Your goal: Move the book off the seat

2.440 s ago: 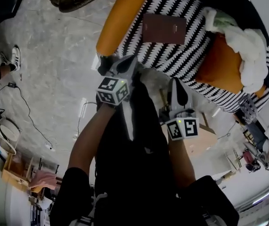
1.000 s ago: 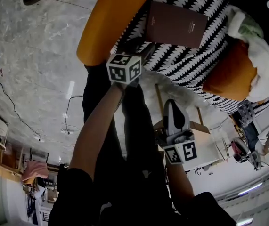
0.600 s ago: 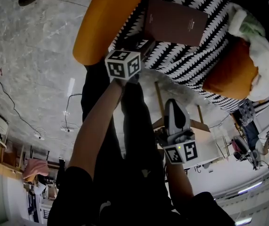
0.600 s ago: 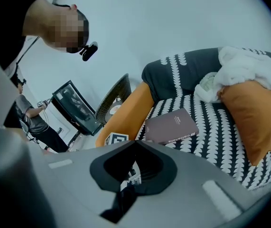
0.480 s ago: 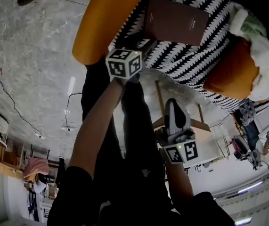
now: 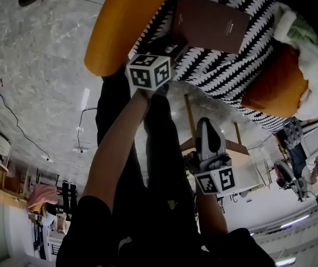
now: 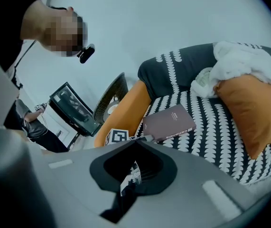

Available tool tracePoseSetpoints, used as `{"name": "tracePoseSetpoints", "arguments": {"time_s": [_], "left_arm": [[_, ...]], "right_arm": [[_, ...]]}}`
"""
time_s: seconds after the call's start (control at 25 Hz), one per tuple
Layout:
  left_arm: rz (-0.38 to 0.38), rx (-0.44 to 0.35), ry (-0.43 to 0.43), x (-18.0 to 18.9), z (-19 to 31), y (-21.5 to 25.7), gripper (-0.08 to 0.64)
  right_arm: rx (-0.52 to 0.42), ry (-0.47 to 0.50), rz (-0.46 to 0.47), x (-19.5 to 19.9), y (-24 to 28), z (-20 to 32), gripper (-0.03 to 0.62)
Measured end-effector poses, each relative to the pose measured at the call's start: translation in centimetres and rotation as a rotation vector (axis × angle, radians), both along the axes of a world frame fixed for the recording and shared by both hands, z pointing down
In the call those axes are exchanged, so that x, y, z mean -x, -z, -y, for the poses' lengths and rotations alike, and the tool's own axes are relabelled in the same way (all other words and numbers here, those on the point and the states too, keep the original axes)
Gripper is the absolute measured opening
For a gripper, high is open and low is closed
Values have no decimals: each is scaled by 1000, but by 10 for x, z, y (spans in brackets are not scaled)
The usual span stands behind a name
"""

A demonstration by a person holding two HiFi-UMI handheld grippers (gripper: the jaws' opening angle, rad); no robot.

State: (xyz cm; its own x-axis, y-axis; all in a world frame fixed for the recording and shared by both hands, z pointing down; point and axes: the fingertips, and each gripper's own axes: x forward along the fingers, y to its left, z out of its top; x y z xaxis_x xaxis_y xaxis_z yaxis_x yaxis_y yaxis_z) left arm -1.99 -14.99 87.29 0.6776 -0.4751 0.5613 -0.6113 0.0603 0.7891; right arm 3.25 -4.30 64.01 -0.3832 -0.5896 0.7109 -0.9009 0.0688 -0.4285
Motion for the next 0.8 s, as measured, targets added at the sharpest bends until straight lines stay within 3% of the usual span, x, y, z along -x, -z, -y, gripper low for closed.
{"name": "tracePoseSetpoints", "arguments": {"time_s": [0.8], "left_arm": [[-34, -32, 77, -2, 2, 28, 189]], "right_arm": [[-5, -24, -6, -11, -2, -3, 8]]}}
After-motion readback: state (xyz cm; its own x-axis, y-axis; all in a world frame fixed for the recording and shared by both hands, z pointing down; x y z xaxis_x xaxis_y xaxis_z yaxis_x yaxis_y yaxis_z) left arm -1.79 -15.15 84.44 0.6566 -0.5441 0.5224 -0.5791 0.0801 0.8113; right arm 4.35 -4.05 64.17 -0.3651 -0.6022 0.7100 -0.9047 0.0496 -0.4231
